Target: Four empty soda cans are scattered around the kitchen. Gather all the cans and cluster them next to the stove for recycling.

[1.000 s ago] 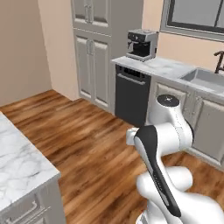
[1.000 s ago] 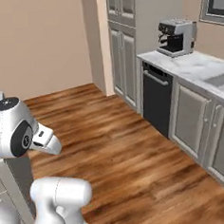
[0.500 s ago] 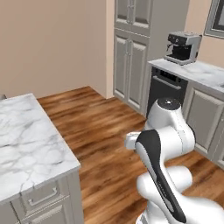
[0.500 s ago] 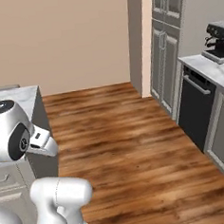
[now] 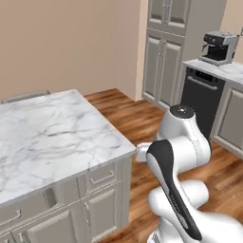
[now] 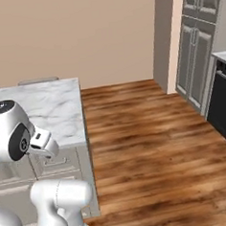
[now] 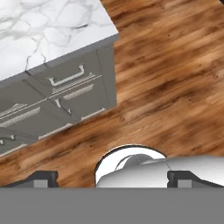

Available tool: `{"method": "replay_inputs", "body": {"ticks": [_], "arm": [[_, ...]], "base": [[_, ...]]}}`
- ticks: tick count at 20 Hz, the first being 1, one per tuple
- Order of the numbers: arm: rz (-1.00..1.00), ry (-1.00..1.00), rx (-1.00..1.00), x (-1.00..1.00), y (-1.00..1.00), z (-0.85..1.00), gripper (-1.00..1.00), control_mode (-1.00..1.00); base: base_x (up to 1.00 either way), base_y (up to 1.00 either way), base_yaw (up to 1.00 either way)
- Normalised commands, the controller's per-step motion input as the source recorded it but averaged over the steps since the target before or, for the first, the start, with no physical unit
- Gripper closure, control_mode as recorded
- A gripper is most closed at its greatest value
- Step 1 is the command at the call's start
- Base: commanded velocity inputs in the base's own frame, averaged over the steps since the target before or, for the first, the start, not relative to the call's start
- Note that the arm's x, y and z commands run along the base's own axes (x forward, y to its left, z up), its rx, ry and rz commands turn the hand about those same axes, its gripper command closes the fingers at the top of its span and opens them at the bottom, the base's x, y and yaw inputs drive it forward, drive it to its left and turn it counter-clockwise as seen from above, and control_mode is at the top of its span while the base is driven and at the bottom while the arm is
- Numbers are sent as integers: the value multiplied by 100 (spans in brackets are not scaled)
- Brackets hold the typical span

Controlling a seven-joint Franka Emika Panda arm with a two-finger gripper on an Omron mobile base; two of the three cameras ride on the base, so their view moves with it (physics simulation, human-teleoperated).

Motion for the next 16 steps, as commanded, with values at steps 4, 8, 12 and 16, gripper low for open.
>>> {"method": "replay_inputs", "body": {"ticks": [4,8,12,16], "arm": [[0,0,0,0,0,0,-100,100],[0,0,0,0,0,0,-100,100],[0,0,0,0,0,0,-100,100],[0,0,0,0,0,0,-100,100]], "base": [[-100,100,13],[-100,99,25],[-61,100,26],[-50,100,22]]}}
